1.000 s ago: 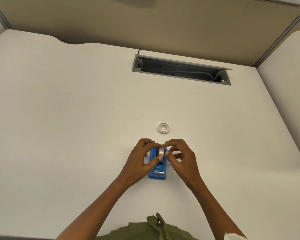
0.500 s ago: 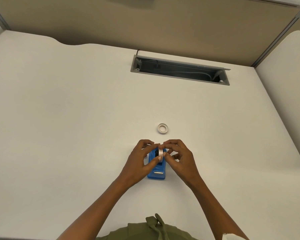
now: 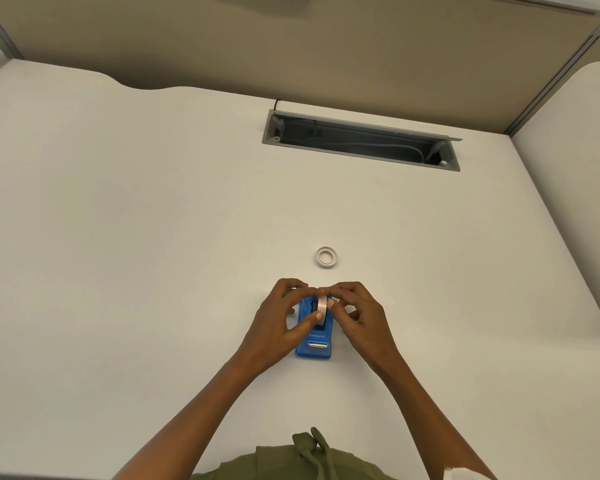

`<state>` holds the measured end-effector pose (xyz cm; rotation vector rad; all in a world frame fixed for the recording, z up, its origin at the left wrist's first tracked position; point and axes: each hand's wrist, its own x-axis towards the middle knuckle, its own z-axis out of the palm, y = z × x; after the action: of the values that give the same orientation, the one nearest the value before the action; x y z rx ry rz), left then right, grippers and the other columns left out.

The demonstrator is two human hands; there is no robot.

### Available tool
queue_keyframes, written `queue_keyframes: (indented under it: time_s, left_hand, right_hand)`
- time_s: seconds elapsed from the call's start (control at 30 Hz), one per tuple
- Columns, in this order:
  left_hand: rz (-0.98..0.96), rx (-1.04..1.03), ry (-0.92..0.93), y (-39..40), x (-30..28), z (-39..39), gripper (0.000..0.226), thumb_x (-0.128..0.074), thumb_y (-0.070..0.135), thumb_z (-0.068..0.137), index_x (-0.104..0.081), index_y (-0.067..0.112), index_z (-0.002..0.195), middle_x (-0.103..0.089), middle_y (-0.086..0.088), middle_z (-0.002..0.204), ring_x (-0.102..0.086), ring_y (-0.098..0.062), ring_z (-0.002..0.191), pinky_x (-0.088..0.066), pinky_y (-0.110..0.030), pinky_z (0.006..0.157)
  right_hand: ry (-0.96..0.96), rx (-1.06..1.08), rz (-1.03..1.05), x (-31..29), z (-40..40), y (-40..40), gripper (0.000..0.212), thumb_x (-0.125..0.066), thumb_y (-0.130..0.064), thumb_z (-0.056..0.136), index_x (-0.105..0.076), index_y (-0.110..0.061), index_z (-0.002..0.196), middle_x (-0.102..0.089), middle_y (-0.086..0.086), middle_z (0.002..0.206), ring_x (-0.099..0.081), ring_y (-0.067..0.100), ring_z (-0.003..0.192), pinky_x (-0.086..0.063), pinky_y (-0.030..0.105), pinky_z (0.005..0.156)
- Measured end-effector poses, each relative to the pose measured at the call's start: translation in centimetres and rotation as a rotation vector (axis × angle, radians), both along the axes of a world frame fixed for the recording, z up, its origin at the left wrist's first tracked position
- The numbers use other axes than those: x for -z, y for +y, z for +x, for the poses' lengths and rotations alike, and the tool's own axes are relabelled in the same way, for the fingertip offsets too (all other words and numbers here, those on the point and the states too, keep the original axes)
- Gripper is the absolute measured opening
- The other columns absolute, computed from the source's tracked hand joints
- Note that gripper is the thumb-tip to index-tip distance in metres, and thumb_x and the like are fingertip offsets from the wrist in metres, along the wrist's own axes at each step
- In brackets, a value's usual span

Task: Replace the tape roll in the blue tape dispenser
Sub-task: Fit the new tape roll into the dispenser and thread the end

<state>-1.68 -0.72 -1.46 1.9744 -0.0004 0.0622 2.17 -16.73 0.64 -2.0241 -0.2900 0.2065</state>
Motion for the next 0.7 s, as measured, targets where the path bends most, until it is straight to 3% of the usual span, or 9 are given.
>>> queue_keyframes:
  time_s: [0.13, 0.23, 0.33, 0.47, 0.7]
  left_hand:
    - [-0.006, 0.005, 0.010, -0.05, 0.01, 0.03, 0.038, -0.063, 0.032, 0.083, -0.044, 0.059, 0.102, -0.047, 0.012, 0.112, -0.052, -0.004, 0.102, -0.047, -0.011, 0.077]
    - [-0.005, -0.004, 0.024, -0.06, 0.06, 0.03, 0.033, -0.063, 0.033, 0.083, -0.048, 0.052, 0.105, -0.047, 0.010, 0.114, -0.052, -0.006, 0.103, -0.047, -0.012, 0.079]
    - [-0.005, 0.004, 0.022, -0.05, 0.06, -0.06, 0.033, -0.063, 0.031, 0.084, -0.049, 0.051, 0.107, -0.048, 0.008, 0.114, -0.052, -0.006, 0.104, -0.047, -0.013, 0.080]
    - [-0.007, 0.006, 0.030, -0.16, -0.01, -0.05, 0.032, -0.063, 0.034, 0.084, -0.050, 0.048, 0.109, -0.049, 0.007, 0.114, -0.052, -0.010, 0.105, -0.047, -0.015, 0.081]
    - [-0.002, 0.019, 0.026, -0.16, 0.10, -0.10, 0.040, -0.061, 0.039, 0.082, -0.043, 0.053, 0.114, -0.048, 0.008, 0.115, -0.052, -0.010, 0.106, -0.049, -0.018, 0.083]
  right_hand:
    - [-0.031, 0.019, 0.009, -0.08, -0.30, -0.11, 0.027, -0.060, -0.013, 0.087, -0.063, -0.020, 0.113, -0.056, -0.008, 0.109, -0.057, 0.008, 0.092, -0.046, 0.008, 0.064]
    - [-0.076, 0.038, 0.034, -0.32, -0.45, -0.28, 0.022, -0.061, -0.007, 0.085, -0.066, -0.011, 0.106, -0.058, 0.001, 0.112, -0.057, 0.011, 0.098, -0.046, 0.007, 0.066]
    - [-0.095, 0.001, 0.038, -0.66, -0.65, -0.36, 0.017, -0.061, -0.003, 0.084, -0.071, -0.014, 0.091, -0.058, 0.000, 0.109, -0.056, 0.006, 0.102, -0.045, 0.008, 0.065]
    - [-0.089, -0.018, 0.047, -0.67, -0.76, -0.40, 0.019, -0.061, -0.002, 0.084, -0.072, -0.015, 0.093, -0.057, 0.001, 0.110, -0.053, -0.003, 0.102, -0.045, 0.006, 0.064]
    - [-0.053, -0.002, 0.025, -0.31, -0.62, -0.35, 0.022, -0.061, -0.004, 0.085, -0.069, -0.013, 0.102, -0.057, 0.003, 0.111, -0.057, 0.009, 0.097, -0.046, 0.007, 0.064]
